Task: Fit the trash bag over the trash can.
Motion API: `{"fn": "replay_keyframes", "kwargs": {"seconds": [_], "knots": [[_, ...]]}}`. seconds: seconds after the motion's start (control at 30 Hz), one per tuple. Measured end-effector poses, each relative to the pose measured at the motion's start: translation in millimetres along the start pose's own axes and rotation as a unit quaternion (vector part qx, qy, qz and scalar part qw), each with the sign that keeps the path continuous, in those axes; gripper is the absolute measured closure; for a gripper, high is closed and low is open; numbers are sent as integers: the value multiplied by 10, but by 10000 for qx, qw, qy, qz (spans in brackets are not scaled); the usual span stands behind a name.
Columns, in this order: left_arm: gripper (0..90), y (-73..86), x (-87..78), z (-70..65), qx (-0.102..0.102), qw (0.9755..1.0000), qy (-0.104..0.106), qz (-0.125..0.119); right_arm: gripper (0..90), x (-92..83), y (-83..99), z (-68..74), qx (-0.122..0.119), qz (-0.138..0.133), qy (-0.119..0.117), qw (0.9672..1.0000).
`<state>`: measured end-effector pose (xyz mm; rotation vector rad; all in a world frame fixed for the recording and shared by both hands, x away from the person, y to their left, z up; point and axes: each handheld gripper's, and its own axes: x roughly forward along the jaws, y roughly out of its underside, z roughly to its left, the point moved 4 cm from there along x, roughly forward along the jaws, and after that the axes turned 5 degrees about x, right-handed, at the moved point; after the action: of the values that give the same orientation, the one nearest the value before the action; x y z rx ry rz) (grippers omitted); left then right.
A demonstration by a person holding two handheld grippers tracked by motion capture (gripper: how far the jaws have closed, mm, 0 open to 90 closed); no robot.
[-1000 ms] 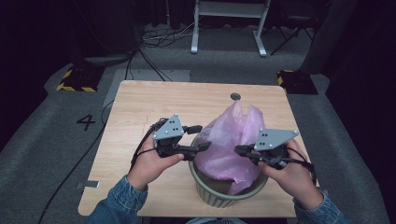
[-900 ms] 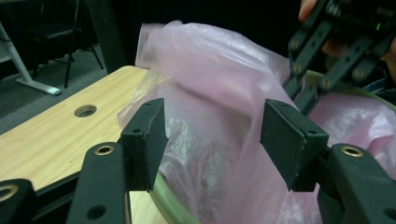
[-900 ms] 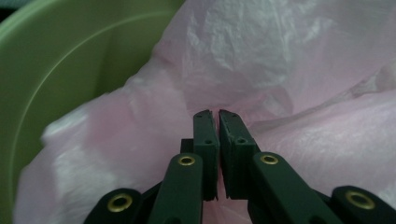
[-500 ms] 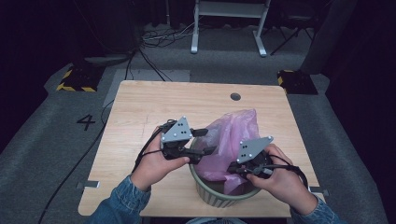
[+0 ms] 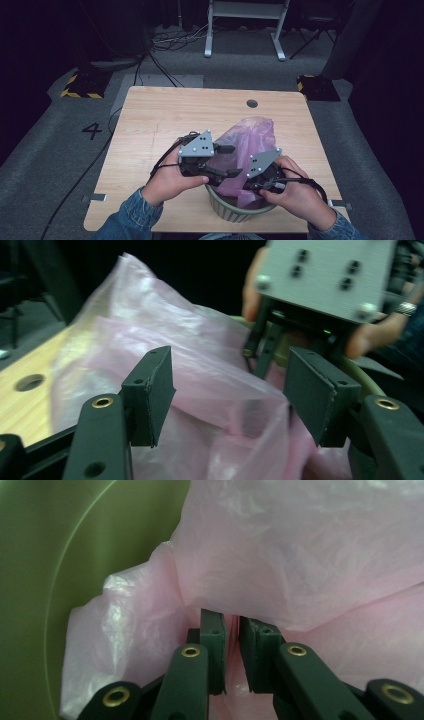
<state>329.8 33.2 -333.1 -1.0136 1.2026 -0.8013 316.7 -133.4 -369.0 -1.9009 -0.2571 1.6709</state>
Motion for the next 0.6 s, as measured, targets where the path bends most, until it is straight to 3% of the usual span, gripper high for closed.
{"fn": "replay_keyframes", "kwargs": {"seconds": [0.07,0.13,0.2,0.23,0.27,0.3,0.47,0.5,0.57,0.6], "knots": [[385,30,35,-8,-24,9998,74,170,788,6,-7,-4,25,-29,-6,10000],[518,88,58,8,-21,9987,-28,507,721,-8,-17,-10,65,-138,-1,9999],[708,103,52,17,3,9983,-54,582,641,-59,-19,-25,125,-321,32,9994],[708,118,40,20,22,9978,-37,666,641,-59,-19,-25,125,-321,32,9994],[863,130,26,26,60,9973,-46,727,588,-151,-6,-53,234,-551,62,9982],[896,151,0,24,69,9968,-54,793,570,-206,6,-71,305,-658,90,9973],[900,193,-42,-26,93,9959,9,896,523,-433,84,-177,585,-1050,243,9925],[900,202,-49,-47,85,9959,39,905,509,-488,108,-213,663,-1144,325,9907],[900,229,-56,-111,128,9946,212,1010,463,-627,166,-329,937,-1431,604,9834],[900,229,-56,-111,128,9946,212,1010,463,-627,166,-329,937,-1431,604,9834]]}}
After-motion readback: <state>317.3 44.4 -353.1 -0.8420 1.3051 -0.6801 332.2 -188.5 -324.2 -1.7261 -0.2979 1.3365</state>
